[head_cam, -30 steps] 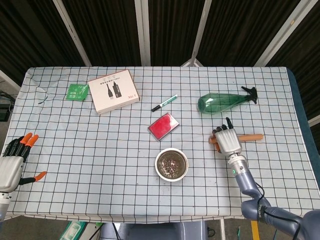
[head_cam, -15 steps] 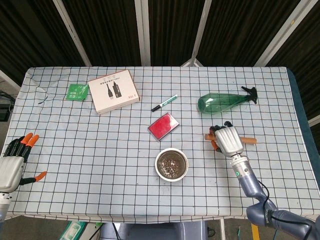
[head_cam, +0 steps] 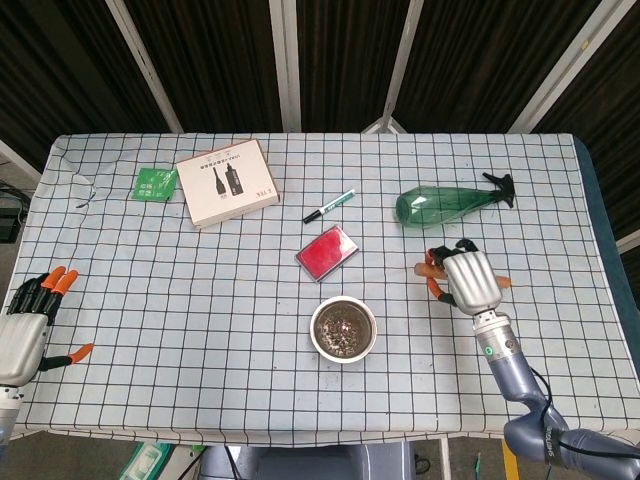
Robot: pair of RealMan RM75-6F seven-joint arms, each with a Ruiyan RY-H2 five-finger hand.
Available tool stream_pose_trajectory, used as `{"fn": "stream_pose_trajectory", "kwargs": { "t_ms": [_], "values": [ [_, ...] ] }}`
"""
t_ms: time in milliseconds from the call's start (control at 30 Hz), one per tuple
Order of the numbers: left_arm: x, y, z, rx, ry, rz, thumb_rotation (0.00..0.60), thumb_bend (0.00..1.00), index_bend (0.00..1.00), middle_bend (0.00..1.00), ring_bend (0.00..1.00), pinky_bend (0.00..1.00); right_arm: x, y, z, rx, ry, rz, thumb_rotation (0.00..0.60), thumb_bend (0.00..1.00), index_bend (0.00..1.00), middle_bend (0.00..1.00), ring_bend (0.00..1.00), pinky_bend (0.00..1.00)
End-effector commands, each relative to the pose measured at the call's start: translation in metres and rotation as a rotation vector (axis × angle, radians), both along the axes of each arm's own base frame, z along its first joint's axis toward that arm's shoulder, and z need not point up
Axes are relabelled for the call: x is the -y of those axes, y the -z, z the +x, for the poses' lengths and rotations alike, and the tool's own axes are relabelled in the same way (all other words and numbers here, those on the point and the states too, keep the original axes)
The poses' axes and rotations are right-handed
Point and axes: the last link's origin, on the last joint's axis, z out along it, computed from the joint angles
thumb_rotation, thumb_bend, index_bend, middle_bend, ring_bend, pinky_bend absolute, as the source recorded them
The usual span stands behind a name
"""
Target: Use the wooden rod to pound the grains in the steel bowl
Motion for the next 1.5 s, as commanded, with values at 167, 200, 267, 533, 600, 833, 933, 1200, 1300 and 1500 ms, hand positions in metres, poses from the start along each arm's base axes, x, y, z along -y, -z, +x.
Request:
{"fn": "stream_pose_trajectory", "kwargs": {
  "t_ms": [167, 200, 267, 533, 600, 833, 933, 1200, 1300, 1500],
  "values": [
    [0.0, 0.0, 0.001, 0.001, 0.0, 0.0, 0.6, 0.09, 0.0, 0.0, 0.0, 0.0, -0.01, -0.023, 0.014, 0.365, 0.062, 0.023, 0.6, 0.58, 0.81, 0.64, 0.61, 0.3],
    [0.0, 0.0, 0.001, 0.001, 0.0, 0.0, 0.6, 0.09, 0.0, 0.0, 0.0, 0.0, -0.012, -0.025, 0.017, 0.408, 0.059, 0.025, 0.6, 0.58, 0.81, 0.64, 0.61, 0.3],
    [0.0, 0.001, 0.001, 0.0, 0.0, 0.001, 0.6, 0.09, 0.0, 0.0, 0.0, 0.0, -0.015, -0.031, 0.025, 0.51, 0.042, 0.026, 0.6, 0.58, 0.81, 0.64, 0.61, 0.3],
    [0.001, 0.0, -0.002, -0.001, -0.003, 0.008, 0.6, 0.09, 0.0, 0.0, 0.0, 0.0, -0.037, -0.033, 0.053, 0.751, -0.097, 0.013, 0.6, 0.58, 0.82, 0.65, 0.61, 0.3],
    [0.002, -0.001, -0.002, 0.001, -0.001, 0.011, 0.6, 0.09, 0.0, 0.0, 0.0, 0.0, -0.043, -0.029, 0.059, 0.793, -0.128, 0.015, 0.6, 0.58, 0.82, 0.65, 0.61, 0.3],
    [0.002, -0.001, -0.002, 0.0, 0.002, 0.014, 0.6, 0.09, 0.0, 0.0, 0.0, 0.0, -0.065, -0.015, 0.079, 0.881, -0.196, 0.066, 0.6, 0.58, 0.82, 0.65, 0.62, 0.3],
    [0.002, -0.001, -0.002, -0.001, 0.002, 0.014, 0.6, 0.09, 0.0, 0.0, 0.0, 0.0, -0.075, -0.007, 0.088, 0.91, -0.209, 0.105, 0.6, 0.58, 0.83, 0.65, 0.62, 0.3],
    [0.002, -0.001, -0.002, 0.0, 0.001, 0.016, 0.6, 0.09, 0.0, 0.0, 0.0, 0.0, -0.092, 0.025, 0.108, 0.927, -0.219, 0.201, 0.6, 0.58, 0.83, 0.65, 0.62, 0.3],
    [0.002, -0.001, -0.002, 0.001, 0.001, 0.014, 0.6, 0.09, 0.0, 0.0, 0.0, 0.0, -0.096, 0.035, 0.115, 0.925, -0.225, 0.227, 0.6, 0.58, 0.83, 0.65, 0.62, 0.3],
    [0.002, 0.0, -0.002, 0.004, 0.001, 0.009, 0.6, 0.09, 0.0, 0.0, 0.0, 0.0, -0.097, 0.052, 0.125, 0.914, -0.225, 0.251, 0.6, 0.58, 0.83, 0.65, 0.62, 0.3]
  ]
}}
